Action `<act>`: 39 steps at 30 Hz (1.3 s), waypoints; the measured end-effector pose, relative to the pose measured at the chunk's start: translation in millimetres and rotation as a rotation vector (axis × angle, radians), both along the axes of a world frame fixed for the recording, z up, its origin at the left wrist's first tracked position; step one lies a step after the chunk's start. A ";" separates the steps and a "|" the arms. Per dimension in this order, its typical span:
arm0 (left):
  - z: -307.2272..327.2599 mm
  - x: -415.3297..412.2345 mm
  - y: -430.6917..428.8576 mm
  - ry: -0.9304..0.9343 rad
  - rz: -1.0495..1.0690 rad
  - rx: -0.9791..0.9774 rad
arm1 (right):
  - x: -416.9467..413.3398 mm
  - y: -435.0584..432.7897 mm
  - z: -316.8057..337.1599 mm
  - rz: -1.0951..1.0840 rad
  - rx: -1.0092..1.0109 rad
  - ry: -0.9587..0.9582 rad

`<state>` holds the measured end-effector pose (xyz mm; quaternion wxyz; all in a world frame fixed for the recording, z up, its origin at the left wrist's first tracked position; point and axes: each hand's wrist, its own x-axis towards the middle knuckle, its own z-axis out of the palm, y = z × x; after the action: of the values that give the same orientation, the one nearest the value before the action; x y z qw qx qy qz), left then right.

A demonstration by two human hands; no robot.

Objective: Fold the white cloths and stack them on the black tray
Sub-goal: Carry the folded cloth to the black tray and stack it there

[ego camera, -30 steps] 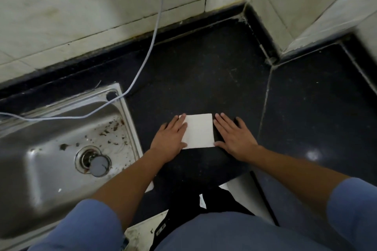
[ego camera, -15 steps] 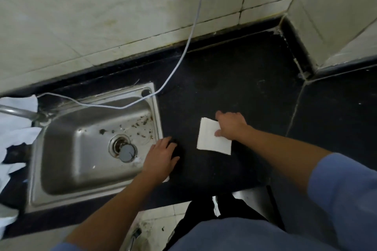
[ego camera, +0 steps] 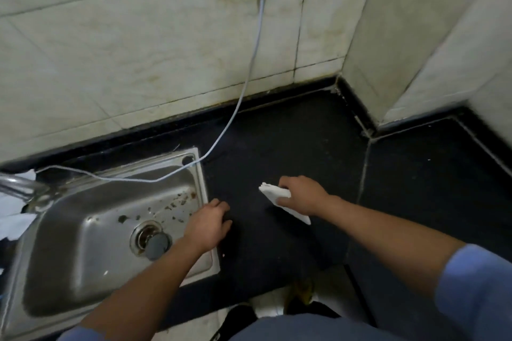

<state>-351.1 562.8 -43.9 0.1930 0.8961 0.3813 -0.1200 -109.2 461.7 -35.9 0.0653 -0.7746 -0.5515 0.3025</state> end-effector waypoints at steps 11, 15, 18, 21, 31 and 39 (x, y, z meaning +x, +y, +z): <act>55.9 30.1 22.3 -0.097 -0.521 0.127 | -34.6 -104.3 69.4 -0.347 0.146 -0.351; 72.3 44.5 -5.9 -0.118 -0.696 0.129 | -65.3 -167.9 83.9 -0.516 0.137 -0.399; 86.0 61.7 -49.2 -0.156 -0.831 0.137 | -86.2 -225.4 96.2 -0.634 0.110 -0.454; 96.9 75.2 -106.1 -0.196 -0.975 0.147 | -110.6 -290.1 106.9 -0.770 0.096 -0.477; 107.8 86.4 -375.7 -0.285 -1.374 0.149 | -237.6 -552.2 115.5 -1.210 0.000 -0.530; 81.5 1.3 -638.9 -0.283 -1.642 -0.078 | -389.0 -773.9 108.1 -1.530 -0.141 -0.528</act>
<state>-349.8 -76.1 37.5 0.1212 0.8885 -0.4255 -0.1217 -498.1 -312.2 72.2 0.0730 -0.9853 0.1540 0.0155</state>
